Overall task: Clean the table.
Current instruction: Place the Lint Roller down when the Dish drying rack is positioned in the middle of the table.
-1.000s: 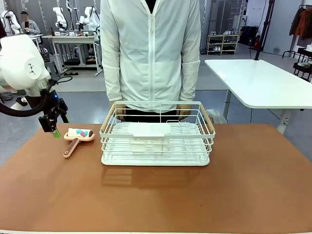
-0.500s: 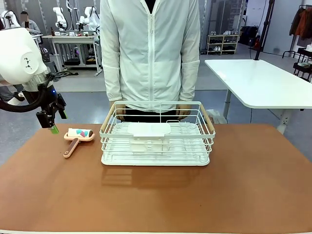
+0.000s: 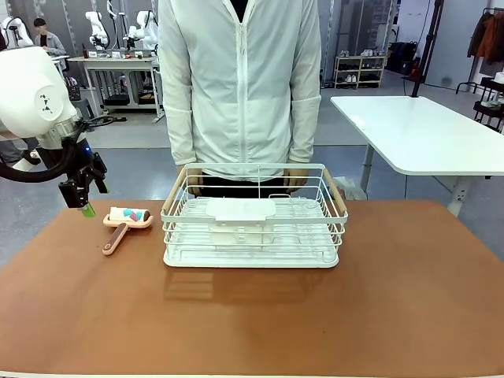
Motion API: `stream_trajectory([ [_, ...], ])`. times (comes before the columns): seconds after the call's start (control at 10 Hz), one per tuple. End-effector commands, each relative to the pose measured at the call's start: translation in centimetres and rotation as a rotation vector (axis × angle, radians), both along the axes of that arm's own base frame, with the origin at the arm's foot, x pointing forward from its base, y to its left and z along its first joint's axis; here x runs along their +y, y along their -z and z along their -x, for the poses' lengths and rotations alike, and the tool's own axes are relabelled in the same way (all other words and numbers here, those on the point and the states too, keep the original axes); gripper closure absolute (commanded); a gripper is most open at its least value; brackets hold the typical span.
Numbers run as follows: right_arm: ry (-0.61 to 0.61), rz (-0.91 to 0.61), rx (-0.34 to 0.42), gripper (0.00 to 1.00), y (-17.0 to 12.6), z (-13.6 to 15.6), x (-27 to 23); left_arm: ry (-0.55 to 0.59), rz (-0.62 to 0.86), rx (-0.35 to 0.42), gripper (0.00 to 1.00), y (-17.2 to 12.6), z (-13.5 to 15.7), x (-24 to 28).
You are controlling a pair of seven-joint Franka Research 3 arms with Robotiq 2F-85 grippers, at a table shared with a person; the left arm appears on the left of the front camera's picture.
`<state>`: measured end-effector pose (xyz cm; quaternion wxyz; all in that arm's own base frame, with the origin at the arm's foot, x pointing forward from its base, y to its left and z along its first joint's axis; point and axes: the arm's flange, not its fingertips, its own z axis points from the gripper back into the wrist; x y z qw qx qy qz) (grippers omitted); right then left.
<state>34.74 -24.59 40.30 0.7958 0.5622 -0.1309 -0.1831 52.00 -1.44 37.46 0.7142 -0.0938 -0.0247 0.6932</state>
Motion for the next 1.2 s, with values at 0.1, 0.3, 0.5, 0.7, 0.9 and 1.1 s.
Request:
stream_trajectory([
  [0.1, 0.005, -0.009, -0.024, 0.0, -0.16, 0.15, 0.24, -0.006, 0.011, 0.002, 0.0, -0.08, 0.07, 0.07],
  [0.3, 0.005, -0.009, -0.024, 0.0, -0.16, 0.15, 0.24, -0.006, 0.011, 0.002, 0.0, -0.08, 0.07, 0.07],
  [0.5, 0.005, -0.009, -0.024, 0.0, -0.16, 0.15, 0.24, -0.006, 0.011, 0.002, 0.0, -0.08, 0.07, 0.07],
  [0.7, 0.005, -0.009, -0.024, 0.0, -0.16, 0.15, 0.24, -0.006, 0.011, 0.002, 0.0, -0.08, 0.07, 0.07],
  [0.9, 0.005, -0.009, -0.024, 0.0, -0.16, 0.15, 0.24, -0.006, 0.011, 0.002, 0.0, -0.08, 0.07, 0.07],
  [1.1, 0.005, -0.009, -0.024, 0.0, -0.16, 0.15, 0.24, -0.006, 0.011, 0.002, 0.0, -0.08, 0.07, 0.07],
])
